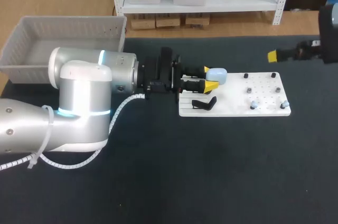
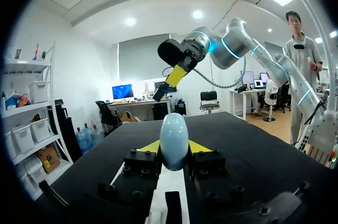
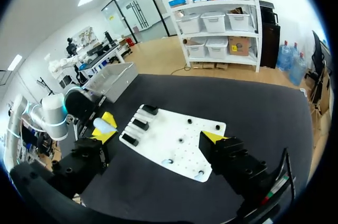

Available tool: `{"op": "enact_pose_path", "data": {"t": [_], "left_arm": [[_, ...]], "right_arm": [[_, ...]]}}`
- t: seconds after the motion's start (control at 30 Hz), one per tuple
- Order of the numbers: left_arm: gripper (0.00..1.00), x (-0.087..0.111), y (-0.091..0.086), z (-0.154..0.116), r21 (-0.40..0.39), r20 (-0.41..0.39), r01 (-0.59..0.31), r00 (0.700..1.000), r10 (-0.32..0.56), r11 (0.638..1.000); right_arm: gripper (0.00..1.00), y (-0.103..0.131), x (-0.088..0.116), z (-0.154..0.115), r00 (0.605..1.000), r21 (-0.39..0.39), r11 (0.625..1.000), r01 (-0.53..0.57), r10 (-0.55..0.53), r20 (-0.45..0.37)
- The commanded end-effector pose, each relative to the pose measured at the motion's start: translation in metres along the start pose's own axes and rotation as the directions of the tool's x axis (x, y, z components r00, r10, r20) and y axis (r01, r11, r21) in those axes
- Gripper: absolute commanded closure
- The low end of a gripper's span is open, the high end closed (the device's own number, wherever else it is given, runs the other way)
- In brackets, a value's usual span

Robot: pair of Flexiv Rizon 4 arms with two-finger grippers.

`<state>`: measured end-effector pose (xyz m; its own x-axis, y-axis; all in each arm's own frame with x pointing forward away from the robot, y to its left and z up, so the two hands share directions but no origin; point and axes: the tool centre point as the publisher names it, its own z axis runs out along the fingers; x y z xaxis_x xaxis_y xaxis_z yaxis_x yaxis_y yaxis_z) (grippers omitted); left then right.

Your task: Pick up each earbud case from the left stands, insert the matching earbuds, close the lid, and place the case in the box.

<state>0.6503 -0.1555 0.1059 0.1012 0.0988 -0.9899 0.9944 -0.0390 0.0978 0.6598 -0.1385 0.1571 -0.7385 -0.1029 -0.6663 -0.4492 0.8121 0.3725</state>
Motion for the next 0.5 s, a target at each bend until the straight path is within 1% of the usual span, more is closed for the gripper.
{"op": "enact_pose_path", "data": {"t": [0.03, 0.23, 0.37, 0.5], "left_arm": [[1.00, 0.001, -0.001, 0.000, -0.005, 0.005, -0.003, 1.000, 0.003, 1.000], [1.00, 0.001, -0.001, 0.000, -0.005, 0.005, -0.003, 1.000, 0.003, 1.000], [1.00, 0.001, -0.001, 0.000, -0.005, 0.005, -0.003, 1.000, 0.003, 1.000], [1.00, 0.001, -0.001, 0.000, -0.005, 0.005, -0.003, 1.000, 0.003, 1.000]], "right_arm": [[0.00, 0.015, 0.009, 0.002, 1.000, -0.049, 0.999, 0.006, -0.008, -0.028], [0.00, 0.048, 0.024, 0.013, 0.996, -0.095, 0.995, 0.035, -0.043, -0.082], [0.00, 0.061, 0.034, 0.019, 0.994, -0.116, 0.993, 0.025, -0.038, -0.107], [0.00, 0.069, 0.045, 0.027, 0.988, -0.127, 0.991, 0.041, -0.059, -0.141]]}}
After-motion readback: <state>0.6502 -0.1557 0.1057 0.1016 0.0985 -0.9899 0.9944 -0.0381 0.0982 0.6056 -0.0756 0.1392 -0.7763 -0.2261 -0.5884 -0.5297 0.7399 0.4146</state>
